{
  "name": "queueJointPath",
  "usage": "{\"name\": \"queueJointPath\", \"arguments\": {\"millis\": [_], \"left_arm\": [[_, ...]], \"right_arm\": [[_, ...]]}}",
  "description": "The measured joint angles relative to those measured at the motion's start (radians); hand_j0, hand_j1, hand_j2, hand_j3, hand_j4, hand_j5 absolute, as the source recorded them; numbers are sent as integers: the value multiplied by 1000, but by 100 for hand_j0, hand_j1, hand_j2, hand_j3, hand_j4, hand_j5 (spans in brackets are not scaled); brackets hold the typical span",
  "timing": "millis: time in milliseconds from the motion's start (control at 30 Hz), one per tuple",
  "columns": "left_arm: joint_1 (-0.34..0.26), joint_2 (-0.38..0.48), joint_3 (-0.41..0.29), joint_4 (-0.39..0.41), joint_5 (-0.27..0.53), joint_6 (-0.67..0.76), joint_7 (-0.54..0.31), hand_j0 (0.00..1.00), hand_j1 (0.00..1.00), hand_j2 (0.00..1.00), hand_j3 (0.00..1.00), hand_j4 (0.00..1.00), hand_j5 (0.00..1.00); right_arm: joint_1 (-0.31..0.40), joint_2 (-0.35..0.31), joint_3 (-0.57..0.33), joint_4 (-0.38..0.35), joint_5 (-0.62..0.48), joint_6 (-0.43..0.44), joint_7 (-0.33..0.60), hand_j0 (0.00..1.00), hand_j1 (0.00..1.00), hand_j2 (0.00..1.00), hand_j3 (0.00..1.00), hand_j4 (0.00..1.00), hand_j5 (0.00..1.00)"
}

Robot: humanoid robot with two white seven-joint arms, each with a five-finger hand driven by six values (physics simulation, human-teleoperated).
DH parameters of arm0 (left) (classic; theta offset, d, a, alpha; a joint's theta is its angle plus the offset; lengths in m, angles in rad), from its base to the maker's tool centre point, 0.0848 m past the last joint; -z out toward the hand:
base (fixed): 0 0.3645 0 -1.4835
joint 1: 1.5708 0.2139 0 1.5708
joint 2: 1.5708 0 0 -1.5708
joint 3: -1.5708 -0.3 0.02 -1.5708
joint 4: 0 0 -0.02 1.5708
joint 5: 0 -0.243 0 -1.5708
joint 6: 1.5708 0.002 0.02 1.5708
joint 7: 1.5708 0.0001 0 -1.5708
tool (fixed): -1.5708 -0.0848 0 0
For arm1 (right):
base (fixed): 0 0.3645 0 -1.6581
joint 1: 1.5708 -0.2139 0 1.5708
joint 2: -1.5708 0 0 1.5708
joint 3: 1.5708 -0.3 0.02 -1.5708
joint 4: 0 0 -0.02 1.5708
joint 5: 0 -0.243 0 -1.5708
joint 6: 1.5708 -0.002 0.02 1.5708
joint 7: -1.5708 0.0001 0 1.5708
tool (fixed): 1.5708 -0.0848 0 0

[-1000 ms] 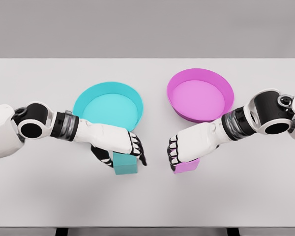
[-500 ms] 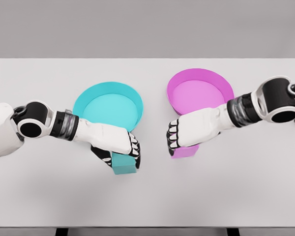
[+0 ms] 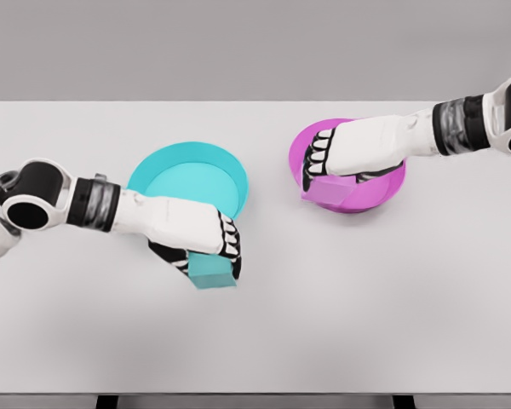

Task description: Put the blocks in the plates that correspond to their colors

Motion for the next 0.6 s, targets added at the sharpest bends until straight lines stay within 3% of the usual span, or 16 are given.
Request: {"name": "queueJointPath", "arguments": {"millis": [300,600], "left_arm": [[3,17,100,-2,14,0,0,60,60,60,60,60,60],[8,14,173,93,9,0,0,60,60,60,60,60,60]], "right_arm": [[-8,34,-26,245,41,-1,0,56,56,56,56,56,56],[-14,108,27,312,137,0,0,56,56,56,56,56,56]]}}
